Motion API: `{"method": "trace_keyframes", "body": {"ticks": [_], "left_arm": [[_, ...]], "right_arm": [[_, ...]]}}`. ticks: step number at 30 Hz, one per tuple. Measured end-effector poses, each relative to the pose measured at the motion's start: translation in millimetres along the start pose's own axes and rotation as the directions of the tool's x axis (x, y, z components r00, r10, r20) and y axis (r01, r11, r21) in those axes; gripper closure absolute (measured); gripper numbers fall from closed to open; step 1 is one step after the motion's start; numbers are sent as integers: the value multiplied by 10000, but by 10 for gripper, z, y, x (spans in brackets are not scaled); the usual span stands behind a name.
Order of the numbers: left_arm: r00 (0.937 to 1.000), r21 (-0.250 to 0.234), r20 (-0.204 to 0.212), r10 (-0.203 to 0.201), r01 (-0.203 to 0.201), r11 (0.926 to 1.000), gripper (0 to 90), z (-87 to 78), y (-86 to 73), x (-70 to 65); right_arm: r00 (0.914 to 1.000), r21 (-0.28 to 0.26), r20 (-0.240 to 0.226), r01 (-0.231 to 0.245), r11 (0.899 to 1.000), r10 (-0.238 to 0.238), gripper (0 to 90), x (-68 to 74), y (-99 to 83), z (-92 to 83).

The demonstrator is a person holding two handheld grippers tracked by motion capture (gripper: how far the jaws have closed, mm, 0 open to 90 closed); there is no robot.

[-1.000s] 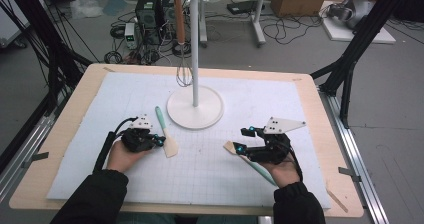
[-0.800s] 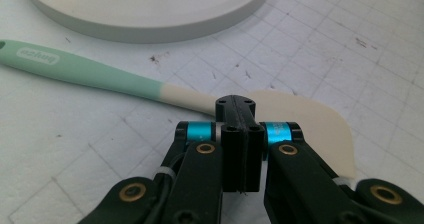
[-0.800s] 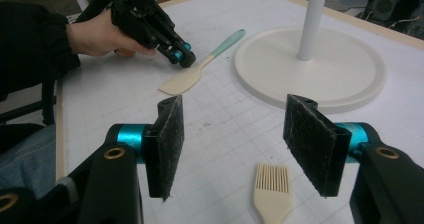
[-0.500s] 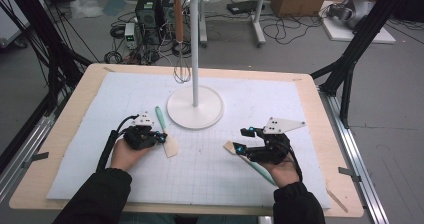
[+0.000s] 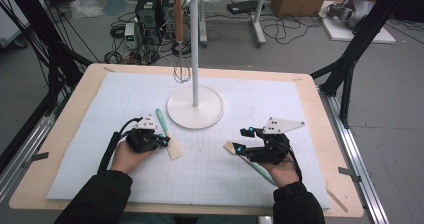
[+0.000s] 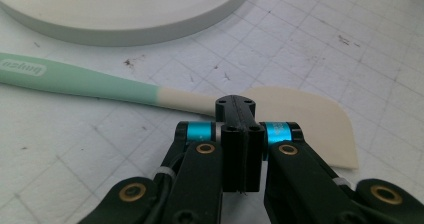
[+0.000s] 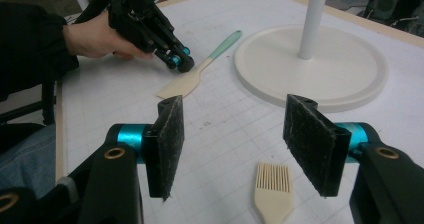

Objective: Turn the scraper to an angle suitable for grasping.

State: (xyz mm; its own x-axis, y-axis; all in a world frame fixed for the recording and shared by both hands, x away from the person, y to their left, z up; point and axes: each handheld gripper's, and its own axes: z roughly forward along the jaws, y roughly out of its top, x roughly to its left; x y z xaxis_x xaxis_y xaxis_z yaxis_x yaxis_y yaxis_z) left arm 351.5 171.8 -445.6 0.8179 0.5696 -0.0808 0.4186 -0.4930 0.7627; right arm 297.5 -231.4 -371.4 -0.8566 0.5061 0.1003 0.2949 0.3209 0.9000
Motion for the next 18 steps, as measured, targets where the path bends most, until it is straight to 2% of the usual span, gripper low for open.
{"method": "trace_keyframes", "body": {"ticks": [14, 18], "left_arm": [[9992, -5, 316, 246, -246, 9997, 897, 48, 25, -138], [9983, 35, 384, 431, -433, 9991, 896, 73, 42, -196]], "right_arm": [[10000, 56, -21, -8, 10000, 8, 407, 6, -3, 9], [10000, 89, -9, -45, 9999, 46, 407, 7, -5, 7]]}}
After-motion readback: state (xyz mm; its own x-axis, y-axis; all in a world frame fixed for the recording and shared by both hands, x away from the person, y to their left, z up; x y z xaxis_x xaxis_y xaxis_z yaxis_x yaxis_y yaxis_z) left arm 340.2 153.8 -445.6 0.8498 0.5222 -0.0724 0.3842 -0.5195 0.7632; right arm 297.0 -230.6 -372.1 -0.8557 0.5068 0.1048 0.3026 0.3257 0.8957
